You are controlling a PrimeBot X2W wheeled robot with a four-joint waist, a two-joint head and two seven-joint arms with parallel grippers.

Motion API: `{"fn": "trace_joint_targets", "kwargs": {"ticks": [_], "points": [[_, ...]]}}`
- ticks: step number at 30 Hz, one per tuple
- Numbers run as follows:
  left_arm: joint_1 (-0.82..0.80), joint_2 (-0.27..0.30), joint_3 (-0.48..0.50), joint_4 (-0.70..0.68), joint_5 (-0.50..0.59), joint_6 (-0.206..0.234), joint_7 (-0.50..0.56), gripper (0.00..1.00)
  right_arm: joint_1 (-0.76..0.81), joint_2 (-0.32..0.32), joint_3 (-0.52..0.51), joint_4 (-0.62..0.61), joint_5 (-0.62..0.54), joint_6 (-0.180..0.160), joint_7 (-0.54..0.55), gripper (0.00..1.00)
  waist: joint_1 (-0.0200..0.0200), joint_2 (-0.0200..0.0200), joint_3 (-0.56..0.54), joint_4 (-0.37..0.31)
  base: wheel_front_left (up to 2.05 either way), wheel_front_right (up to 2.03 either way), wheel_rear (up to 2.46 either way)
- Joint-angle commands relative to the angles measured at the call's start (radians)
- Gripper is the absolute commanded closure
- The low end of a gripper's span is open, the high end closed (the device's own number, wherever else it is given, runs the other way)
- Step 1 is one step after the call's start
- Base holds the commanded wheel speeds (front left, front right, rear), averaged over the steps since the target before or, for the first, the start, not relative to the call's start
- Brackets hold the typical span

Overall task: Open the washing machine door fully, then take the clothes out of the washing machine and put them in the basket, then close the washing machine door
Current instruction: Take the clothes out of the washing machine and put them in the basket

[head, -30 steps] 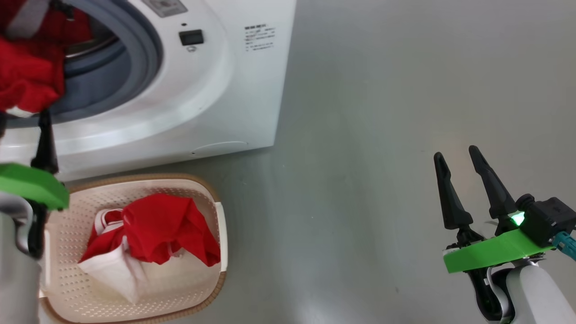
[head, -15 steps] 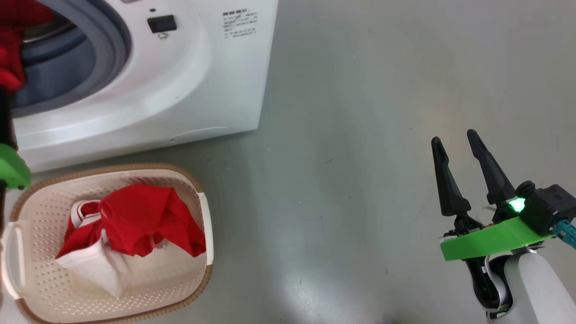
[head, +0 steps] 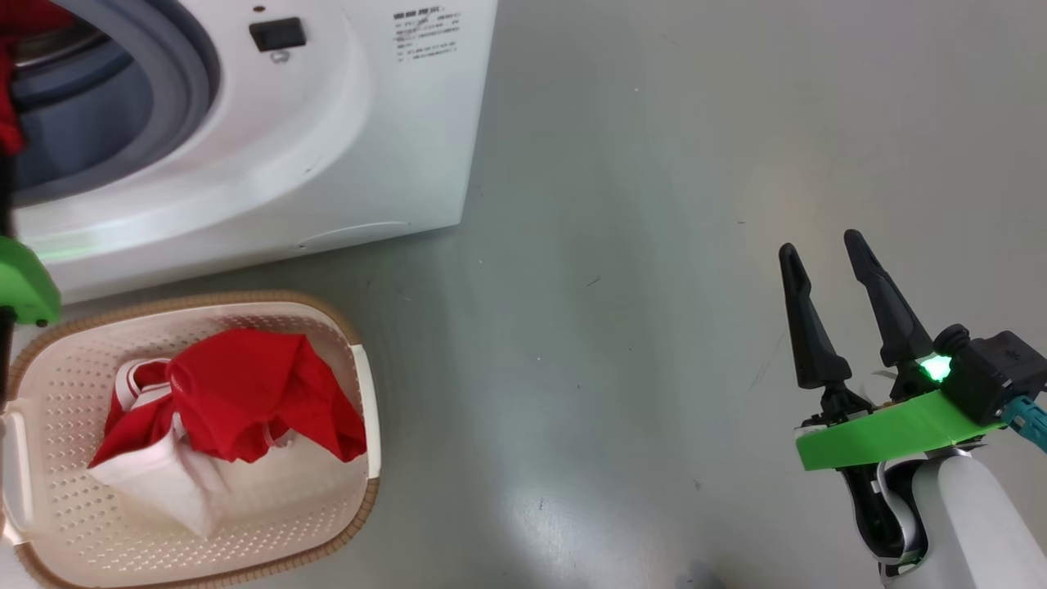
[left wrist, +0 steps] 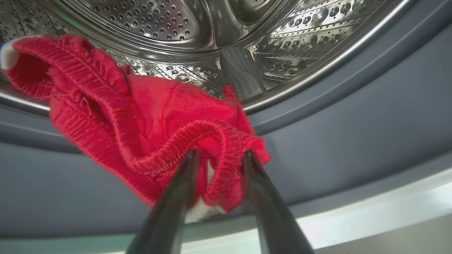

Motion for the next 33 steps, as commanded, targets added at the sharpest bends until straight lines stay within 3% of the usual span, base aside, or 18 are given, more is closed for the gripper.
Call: {"fn": "trace_joint_targets", "kwargs": {"ticks": [1,11,24,33], "points": [[-0.012,0.053,0.009,-0.008,0.007,0.001,-0.005,1.00,-0.013,-0.001,0.025,-0.022,-0.007,0.006,-0.006,0.00,0.0000,0.0000,-0.001,-0.001,0.00,0.00,0.00],[0.024,0.025,0.020,-0.097,-0.057,0.001,-0.005,1.00,-0.007,0.003,0.015,-0.016,-0.007,0.006,-0.006,0.00,0.0000,0.0000,-0.033,0.013,0.00,0.00,0.00],[0.249,-0.086,0.205,-0.511,-0.059,0.000,-0.005,1.00,0.024,-0.012,0.008,-0.005,-0.005,0.006,-0.006,0.00,0.0000,0.0000,-0.128,0.066,0.00,0.00,0.00],[0.392,-0.173,0.258,-0.814,-0.042,0.000,-0.005,1.00,0.057,-0.024,0.005,-0.002,-0.005,0.006,-0.006,0.00,0.0000,0.0000,-0.180,0.106,0.00,0.00,0.00]]}}
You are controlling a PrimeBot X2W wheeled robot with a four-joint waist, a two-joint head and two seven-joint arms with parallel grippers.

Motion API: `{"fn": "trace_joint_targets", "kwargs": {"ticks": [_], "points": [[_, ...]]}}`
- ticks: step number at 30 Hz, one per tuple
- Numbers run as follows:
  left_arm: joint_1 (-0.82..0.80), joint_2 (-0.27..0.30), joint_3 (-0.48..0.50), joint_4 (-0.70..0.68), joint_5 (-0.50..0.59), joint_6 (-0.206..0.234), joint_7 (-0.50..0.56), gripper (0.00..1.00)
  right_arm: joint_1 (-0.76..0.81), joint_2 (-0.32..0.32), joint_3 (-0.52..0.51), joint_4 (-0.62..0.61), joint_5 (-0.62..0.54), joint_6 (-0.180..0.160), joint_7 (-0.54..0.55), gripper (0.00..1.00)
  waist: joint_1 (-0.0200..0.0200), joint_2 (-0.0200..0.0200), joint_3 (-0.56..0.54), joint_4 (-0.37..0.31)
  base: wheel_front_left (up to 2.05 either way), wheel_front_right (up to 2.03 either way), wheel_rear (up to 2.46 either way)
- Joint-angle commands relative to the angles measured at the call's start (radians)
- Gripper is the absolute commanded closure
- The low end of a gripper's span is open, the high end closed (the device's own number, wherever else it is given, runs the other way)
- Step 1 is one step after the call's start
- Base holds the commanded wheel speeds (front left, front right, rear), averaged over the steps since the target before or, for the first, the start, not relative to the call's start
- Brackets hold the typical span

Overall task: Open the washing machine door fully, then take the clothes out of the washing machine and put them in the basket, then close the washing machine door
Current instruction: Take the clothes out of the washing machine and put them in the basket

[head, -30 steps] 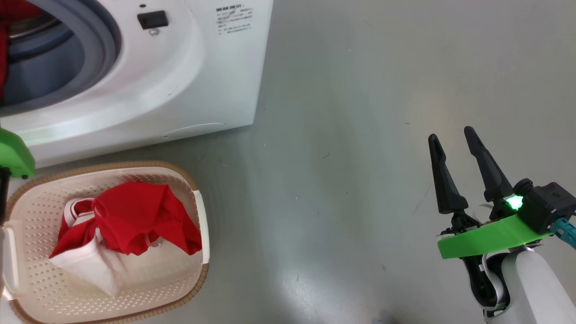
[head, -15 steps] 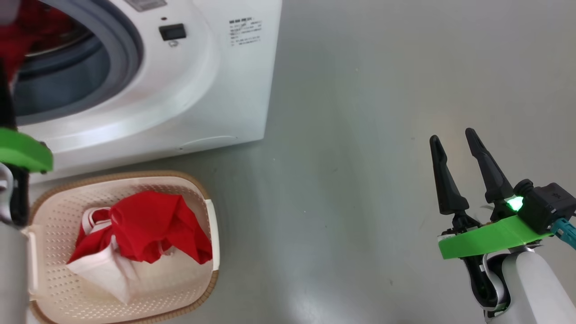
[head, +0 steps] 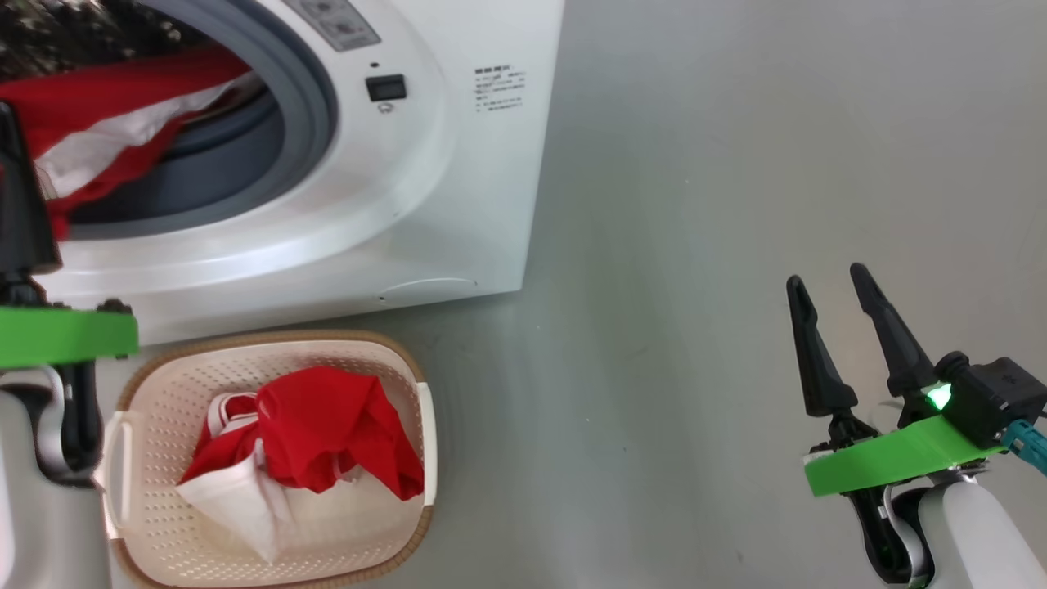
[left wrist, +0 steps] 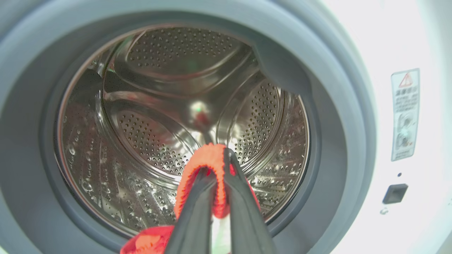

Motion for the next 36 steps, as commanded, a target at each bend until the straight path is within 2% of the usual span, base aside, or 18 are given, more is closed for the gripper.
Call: {"fn": "trace_joint_targets", "kwargs": {"ticks": [1,14,21,30,36], "points": [[0.030,0.028,0.038,-0.064,0.003,0.001,-0.005,1.00,0.015,-0.015,0.015,-0.020,-0.004,0.006,-0.006,0.00,0.0000,0.0000,-0.021,0.018,0.00,0.00,0.00],[0.182,-0.051,0.051,-0.394,0.035,0.001,-0.005,1.00,0.052,-0.029,0.018,-0.014,-0.001,0.006,-0.006,0.00,0.0000,0.0000,-0.073,0.057,0.00,0.00,0.00],[0.218,-0.082,0.049,-0.510,0.038,0.001,-0.005,1.00,0.066,-0.035,0.022,-0.011,0.001,0.006,-0.006,0.00,0.0000,0.0000,-0.094,0.074,0.00,0.00,0.00],[0.276,-0.097,0.030,-0.538,0.049,0.001,-0.005,1.00,0.072,-0.039,0.026,-0.013,0.004,0.006,-0.006,0.00,0.0000,0.0000,-0.102,0.078,0.00,0.00,0.00],[0.334,-0.112,0.005,-0.467,0.038,0.001,-0.005,1.00,0.069,-0.040,0.027,-0.017,0.004,0.006,-0.006,0.00,0.0000,0.0000,-0.083,0.074,0.00,0.00,0.00]]}}
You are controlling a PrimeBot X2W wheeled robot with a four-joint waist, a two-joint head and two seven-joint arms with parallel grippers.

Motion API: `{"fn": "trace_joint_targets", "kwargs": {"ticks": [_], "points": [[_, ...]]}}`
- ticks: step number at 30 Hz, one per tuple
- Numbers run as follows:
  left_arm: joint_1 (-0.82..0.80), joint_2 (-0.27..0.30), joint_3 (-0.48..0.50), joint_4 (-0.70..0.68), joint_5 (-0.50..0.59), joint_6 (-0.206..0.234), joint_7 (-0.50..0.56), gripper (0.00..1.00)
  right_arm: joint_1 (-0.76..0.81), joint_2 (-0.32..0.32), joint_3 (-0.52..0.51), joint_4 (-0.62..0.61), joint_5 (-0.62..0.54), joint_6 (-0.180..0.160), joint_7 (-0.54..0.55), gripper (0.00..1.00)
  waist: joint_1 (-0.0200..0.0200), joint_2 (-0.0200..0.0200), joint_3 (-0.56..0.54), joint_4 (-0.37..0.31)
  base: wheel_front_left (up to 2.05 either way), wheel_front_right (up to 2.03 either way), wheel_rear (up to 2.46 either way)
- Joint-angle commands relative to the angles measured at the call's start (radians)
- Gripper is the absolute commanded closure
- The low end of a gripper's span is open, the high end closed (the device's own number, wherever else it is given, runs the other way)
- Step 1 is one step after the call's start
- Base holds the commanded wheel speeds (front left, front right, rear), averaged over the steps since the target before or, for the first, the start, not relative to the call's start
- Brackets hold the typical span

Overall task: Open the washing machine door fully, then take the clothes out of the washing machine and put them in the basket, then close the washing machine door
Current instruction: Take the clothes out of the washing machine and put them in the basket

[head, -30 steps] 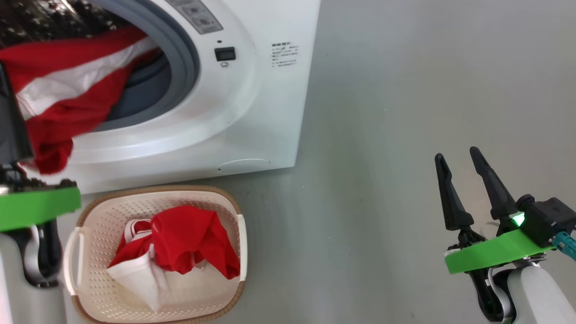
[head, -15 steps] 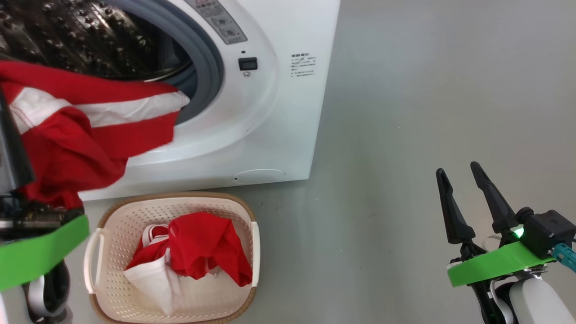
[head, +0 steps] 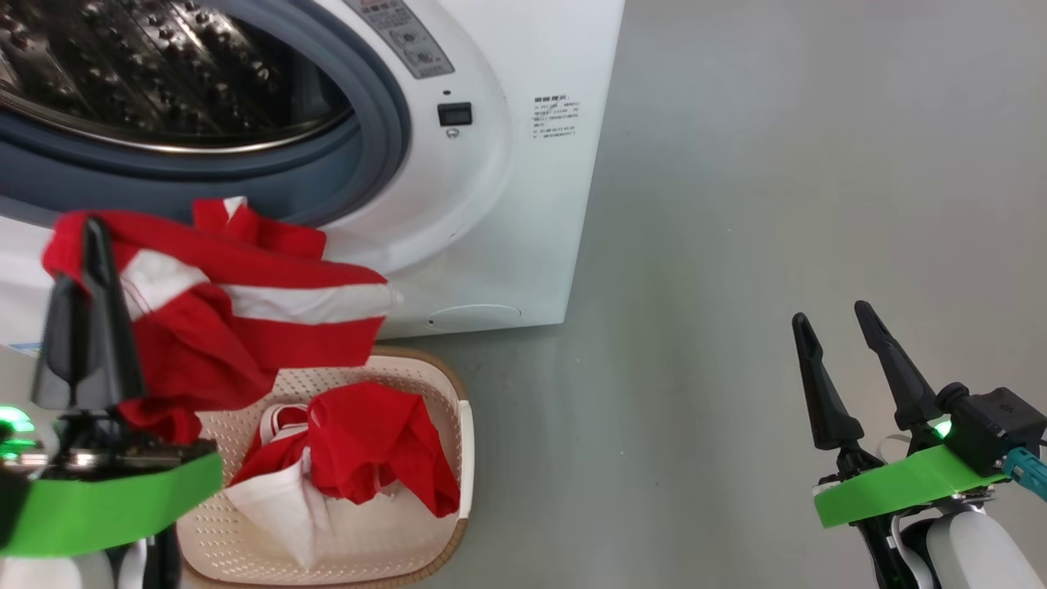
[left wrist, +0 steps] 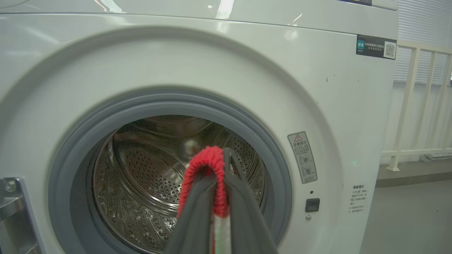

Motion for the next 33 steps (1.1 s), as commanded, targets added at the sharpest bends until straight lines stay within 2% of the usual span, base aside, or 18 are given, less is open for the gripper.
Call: {"fn": "trace_joint_targets", "kwargs": {"ticks": [1,9,16,28,33], "points": [[0.008,0.015,0.026,-0.014,-0.004,0.001,-0.004,1.00,0.002,-0.013,0.021,-0.025,0.002,0.006,-0.006,0.00,0.0000,0.0000,0.008,-0.002,0.00,0.00,0.00],[0.046,0.005,0.027,0.173,0.007,0.001,-0.004,1.00,-0.018,-0.015,0.016,-0.034,-0.001,0.006,-0.006,0.00,0.0000,0.0000,0.057,-0.009,0.00,0.00,0.00],[0.042,0.004,0.016,0.411,0.029,0.001,-0.004,1.00,-0.039,-0.013,0.017,-0.040,-0.004,0.006,-0.006,0.00,0.0000,0.0000,0.100,-0.022,0.00,0.00,0.00],[-0.105,0.023,-0.053,0.818,0.022,0.001,-0.004,1.00,-0.086,-0.010,0.020,-0.052,-0.009,0.006,-0.006,0.00,0.0000,0.0000,0.194,-0.040,0.00,0.00,0.00],[-0.187,0.042,-0.074,0.936,0.026,0.001,-0.004,1.00,-0.108,-0.007,0.023,-0.054,-0.010,0.006,-0.006,0.00,0.0000,0.0000,0.242,-0.054,0.00,0.00,0.00]]}}
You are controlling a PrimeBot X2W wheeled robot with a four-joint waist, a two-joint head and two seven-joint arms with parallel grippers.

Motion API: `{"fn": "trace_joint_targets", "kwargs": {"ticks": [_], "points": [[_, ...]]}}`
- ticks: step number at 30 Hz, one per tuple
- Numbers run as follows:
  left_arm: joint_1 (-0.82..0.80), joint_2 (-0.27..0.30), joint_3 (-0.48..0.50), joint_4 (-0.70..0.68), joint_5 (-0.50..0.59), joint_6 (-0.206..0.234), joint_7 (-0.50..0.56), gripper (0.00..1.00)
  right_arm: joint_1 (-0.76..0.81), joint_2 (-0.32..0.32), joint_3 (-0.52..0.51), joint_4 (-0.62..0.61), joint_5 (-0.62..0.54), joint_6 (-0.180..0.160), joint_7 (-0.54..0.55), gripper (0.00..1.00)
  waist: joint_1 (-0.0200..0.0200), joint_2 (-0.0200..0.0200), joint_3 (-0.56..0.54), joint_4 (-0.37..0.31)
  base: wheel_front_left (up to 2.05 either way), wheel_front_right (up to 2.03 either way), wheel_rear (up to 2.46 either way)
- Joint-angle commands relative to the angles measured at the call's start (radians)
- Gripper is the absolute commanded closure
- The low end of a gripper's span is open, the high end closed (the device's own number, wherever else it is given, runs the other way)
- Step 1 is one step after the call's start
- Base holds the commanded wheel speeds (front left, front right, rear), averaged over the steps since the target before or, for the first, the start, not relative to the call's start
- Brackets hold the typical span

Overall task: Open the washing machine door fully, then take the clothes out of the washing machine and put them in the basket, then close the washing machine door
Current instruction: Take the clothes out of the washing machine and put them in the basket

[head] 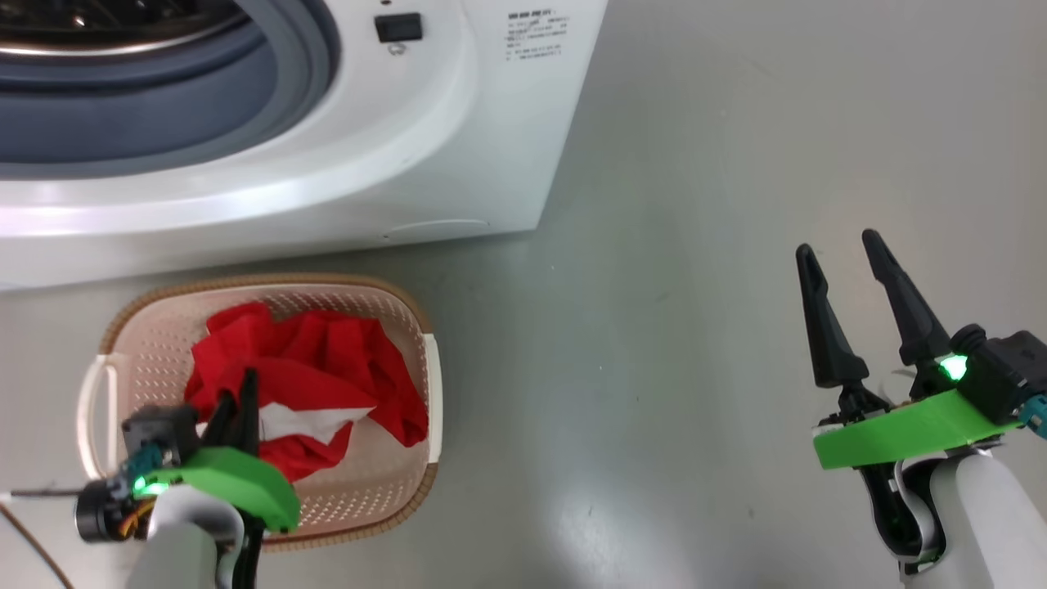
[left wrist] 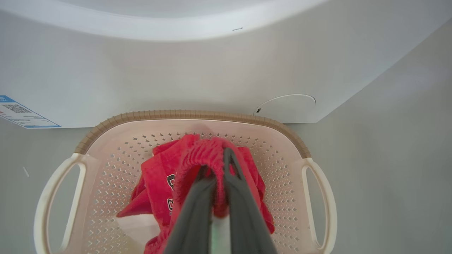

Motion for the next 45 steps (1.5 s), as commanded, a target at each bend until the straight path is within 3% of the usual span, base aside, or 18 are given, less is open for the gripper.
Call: {"fn": "trace_joint_targets", "kwargs": {"ticks": [1,14,15,17,18,19,20,21,34,45], "points": [[-0.026,0.038,0.018,0.016,0.002,0.001,-0.006,1.00,-0.014,-0.006,0.023,-0.025,-0.009,0.006,-0.006,0.00,0.0000,0.0000,0.039,-0.018,0.00,0.00,0.00],[-0.139,0.085,-0.024,0.192,0.002,0.001,-0.006,1.00,-0.041,0.000,0.036,-0.035,-0.012,0.006,-0.006,0.00,0.0000,0.0000,0.101,-0.052,0.00,0.00,0.00],[-0.145,0.085,-0.025,0.202,0.002,0.001,-0.006,0.93,-0.043,-0.001,0.037,-0.035,-0.012,0.006,-0.006,0.00,0.0000,0.0000,0.104,-0.052,0.00,0.00,0.00],[-0.157,0.087,-0.024,0.219,0.004,0.001,-0.006,0.62,-0.046,-0.002,0.039,-0.034,-0.012,0.006,-0.006,0.00,0.0000,0.0000,0.109,-0.053,0.00,0.00,0.00],[-0.162,0.088,-0.022,0.226,0.004,0.001,-0.006,0.52,-0.048,-0.002,0.040,-0.033,-0.012,0.006,-0.006,0.00,0.0000,0.0000,0.111,-0.054,0.00,0.00,0.00],[-0.166,0.090,-0.019,0.232,0.004,0.001,-0.006,0.19,-0.050,-0.002,0.042,-0.033,-0.013,0.006,-0.006,0.00,0.0000,0.0000,0.113,-0.055,0.00,0.00,0.00],[-0.170,0.091,-0.016,0.236,0.004,0.001,-0.006,0.05,-0.052,-0.001,0.043,-0.032,-0.013,0.006,-0.006,0.00,0.0000,0.0000,0.113,-0.056,0.00,0.00,0.00],[-0.173,0.092,-0.014,0.241,0.005,0.001,-0.006,0.00,-0.053,-0.001,0.044,-0.032,-0.013,0.006,-0.006,0.00,0.0000,0.0000,0.114,-0.056,0.00,0.00,0.00],[-0.170,0.087,0.022,0.233,0.009,0.002,-0.006,0.00,-0.049,-0.004,0.048,-0.021,-0.015,0.006,-0.006,0.00,0.0000,0.0000,0.087,-0.043,0.00,0.00,0.00],[-0.097,0.067,0.081,0.119,-0.010,0.001,-0.006,0.00,-0.022,-0.004,0.050,-0.002,-0.009,0.006,-0.006,0.00,0.0000,0.0000,-0.012,-0.022,0.00,0.00,0.00]]}}
